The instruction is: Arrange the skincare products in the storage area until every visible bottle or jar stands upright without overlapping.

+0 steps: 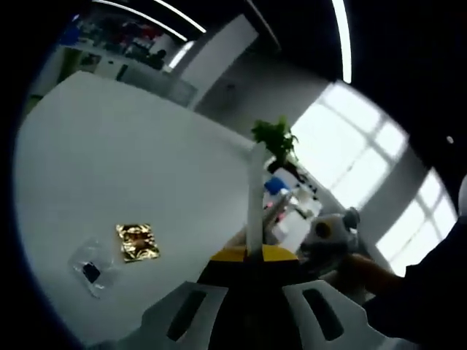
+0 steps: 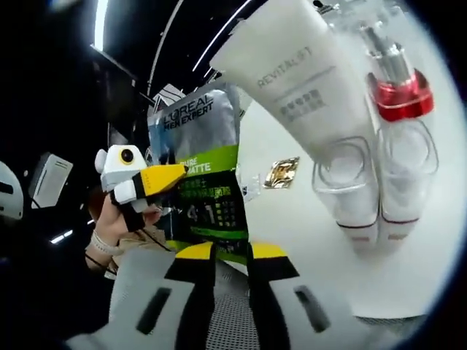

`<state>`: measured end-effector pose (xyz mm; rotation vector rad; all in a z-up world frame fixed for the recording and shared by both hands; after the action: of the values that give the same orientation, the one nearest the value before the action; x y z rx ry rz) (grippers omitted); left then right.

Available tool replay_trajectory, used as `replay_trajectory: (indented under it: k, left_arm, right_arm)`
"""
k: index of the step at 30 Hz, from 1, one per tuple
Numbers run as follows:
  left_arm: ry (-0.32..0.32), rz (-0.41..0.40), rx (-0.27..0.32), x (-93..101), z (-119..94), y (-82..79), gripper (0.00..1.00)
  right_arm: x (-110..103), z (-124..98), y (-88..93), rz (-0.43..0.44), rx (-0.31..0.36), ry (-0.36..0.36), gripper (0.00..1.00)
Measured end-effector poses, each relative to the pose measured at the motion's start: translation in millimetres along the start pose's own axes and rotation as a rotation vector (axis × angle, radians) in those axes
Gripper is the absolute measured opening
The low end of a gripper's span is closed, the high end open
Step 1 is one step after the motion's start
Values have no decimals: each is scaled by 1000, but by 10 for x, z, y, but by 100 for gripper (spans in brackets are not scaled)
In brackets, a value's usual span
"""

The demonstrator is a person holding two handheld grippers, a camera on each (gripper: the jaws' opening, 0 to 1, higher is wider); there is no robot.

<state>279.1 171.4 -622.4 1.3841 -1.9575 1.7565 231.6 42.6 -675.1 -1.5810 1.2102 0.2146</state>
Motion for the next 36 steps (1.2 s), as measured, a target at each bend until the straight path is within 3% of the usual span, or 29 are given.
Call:
replay_trajectory:
  k: [6, 16, 26, 36]
  left_arm:
    - [-28, 6, -41, -69, 73, 44, 0]
    - [-106, 106, -200, -203, 197, 169, 0]
    - [-114, 132, -344, -322, 312, 335, 0]
    - [-113, 138, -443, -350, 440, 463, 0]
  right_arm:
    - [47, -3, 26, -26, -31, 41, 12]
    - [76, -2, 74, -97, -88, 96, 6]
    - [124, -19, 128, -163, -160, 129, 2]
    - [227, -61, 144, -236, -234, 205, 1]
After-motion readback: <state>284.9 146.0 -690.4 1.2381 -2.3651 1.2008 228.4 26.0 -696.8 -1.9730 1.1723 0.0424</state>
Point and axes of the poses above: the point that each gripper's makers call its tool centre point, and the gripper's own axes: z roughly forward along the fingers, x roughly to its right, y roughly out of its underside, the point moved 6 cm from there along -z, roughly backward along the fingers, and after that the axes turned 2 degrees about -z, right-handed, at the moved point
